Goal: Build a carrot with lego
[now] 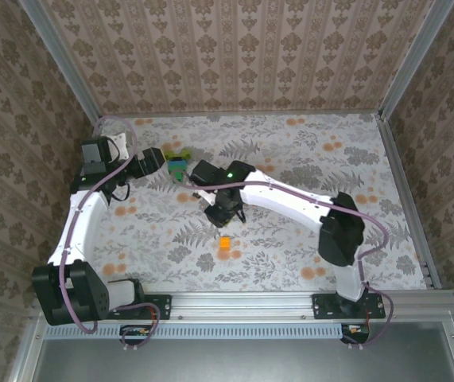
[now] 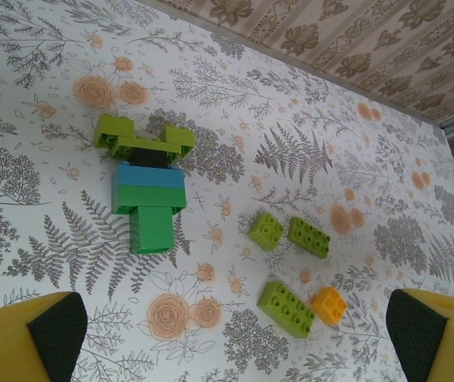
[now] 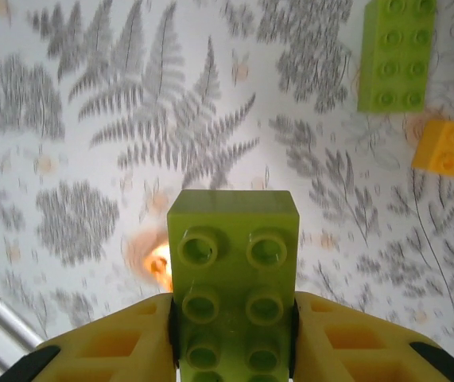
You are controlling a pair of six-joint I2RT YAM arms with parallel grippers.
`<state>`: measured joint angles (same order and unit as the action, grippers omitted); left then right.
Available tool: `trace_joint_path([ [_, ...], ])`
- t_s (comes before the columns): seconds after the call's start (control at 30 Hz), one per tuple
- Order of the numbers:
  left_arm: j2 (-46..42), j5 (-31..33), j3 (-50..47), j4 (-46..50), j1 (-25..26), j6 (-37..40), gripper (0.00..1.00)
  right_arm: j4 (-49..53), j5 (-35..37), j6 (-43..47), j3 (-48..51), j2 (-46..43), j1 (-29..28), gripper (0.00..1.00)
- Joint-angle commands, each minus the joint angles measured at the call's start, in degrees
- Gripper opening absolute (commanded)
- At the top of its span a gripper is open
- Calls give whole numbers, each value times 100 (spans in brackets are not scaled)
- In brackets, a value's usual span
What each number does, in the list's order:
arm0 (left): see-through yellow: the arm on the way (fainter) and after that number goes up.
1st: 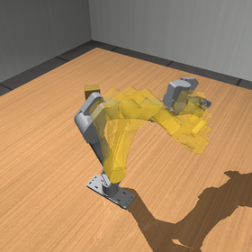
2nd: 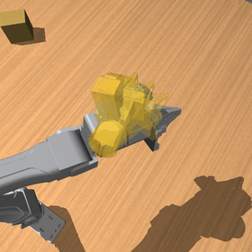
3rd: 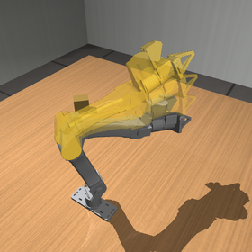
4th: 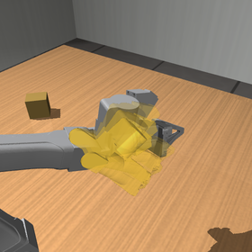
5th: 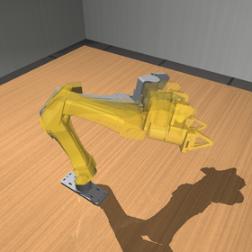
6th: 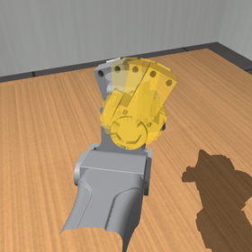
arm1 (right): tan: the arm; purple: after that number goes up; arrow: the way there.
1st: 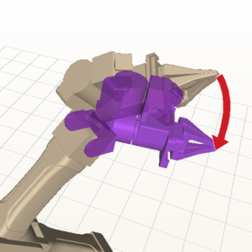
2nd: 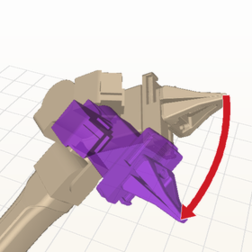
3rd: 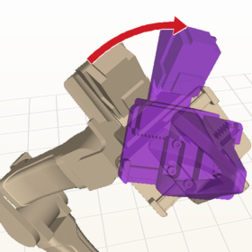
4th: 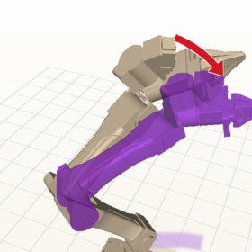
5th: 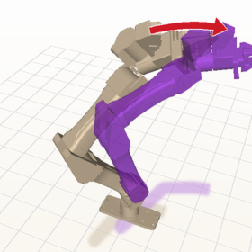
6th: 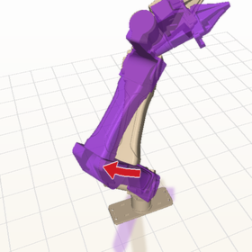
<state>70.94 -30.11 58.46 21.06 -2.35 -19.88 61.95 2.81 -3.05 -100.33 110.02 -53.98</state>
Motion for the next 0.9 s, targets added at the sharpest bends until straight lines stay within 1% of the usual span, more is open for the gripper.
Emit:
trace_joint_path([
  [0.0,43,9,118,31,-51,109,100,141,-36,889,655,-291,26,35],
  [0.1,34,-6,131,38,-55,98,100,-183,-480,1405,1117,-474,2,36],
  [0.17,34,-38,132,21,-51,83,100,-338,-566,1747,1294,-480,-64,36],
  [0.23,36,-65,131,7,-48,72,100,-336,-498,1985,1252,-314,-130,36],
  [0.37,25,-63,130,17,-49,72,100,-221,-350,2232,961,128,-140,34],
  [0.47,8,-56,120,4,-55,72,100,-219,-329,2387,837,368,-141,35],
  [0.67,17,-87,114,-16,-57,63,100,-354,-546,2846,822,520,-140,34],
  [0.87,16,-100,114,-12,-71,63,100,-415,-835,3015,836,565,-119,33],
])
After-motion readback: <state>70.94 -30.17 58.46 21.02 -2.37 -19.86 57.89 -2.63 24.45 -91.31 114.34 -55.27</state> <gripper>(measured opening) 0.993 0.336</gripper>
